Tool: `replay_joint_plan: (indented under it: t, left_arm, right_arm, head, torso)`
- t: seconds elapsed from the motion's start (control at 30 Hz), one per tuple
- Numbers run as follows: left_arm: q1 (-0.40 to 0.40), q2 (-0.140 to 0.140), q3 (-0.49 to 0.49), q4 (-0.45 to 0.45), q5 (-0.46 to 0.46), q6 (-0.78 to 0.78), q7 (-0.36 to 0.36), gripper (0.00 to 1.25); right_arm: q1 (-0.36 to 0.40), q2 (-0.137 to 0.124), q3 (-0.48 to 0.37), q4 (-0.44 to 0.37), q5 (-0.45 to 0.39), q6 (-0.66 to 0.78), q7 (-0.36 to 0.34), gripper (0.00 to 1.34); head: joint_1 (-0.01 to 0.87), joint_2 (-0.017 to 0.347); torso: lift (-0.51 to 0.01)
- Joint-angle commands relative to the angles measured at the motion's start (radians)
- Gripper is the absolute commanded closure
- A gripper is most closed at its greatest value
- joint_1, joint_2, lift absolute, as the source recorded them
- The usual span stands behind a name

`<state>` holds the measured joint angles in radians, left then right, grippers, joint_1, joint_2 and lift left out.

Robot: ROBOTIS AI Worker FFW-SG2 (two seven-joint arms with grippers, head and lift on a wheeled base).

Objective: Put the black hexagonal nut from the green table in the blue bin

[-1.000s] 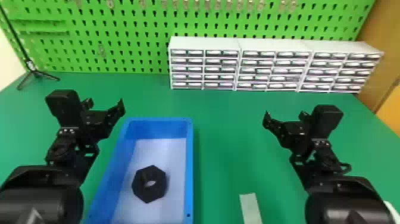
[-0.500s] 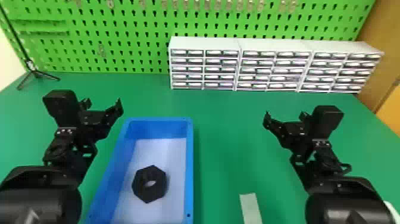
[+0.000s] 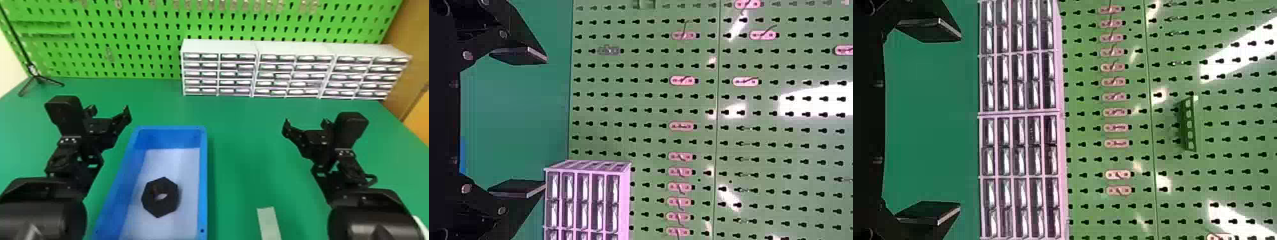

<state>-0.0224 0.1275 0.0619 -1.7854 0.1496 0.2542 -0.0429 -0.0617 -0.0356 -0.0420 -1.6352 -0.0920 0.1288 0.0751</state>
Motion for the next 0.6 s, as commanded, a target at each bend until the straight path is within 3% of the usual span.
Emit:
replay_joint_plan:
  t: [0.0,0.57]
  left_arm:
    - [-0.002,0.001,0.001,0.0,-0.005,0.003,0.0,0.37]
    - [-0.007,0.0,0.004,0.0,-0.002,0.003,0.0,0.37]
  right_arm:
    - [-0.001,-0.001,0.002,0.0,0.006,0.0,0.0,0.11]
    - [-0.004,-0.001,0.007,0.0,0.003,-0.002,0.0,0.11]
  head:
    - [0.686,0.028]
    - [0.686,0.028]
  torso:
    - [-0.096]
    - [-0.096]
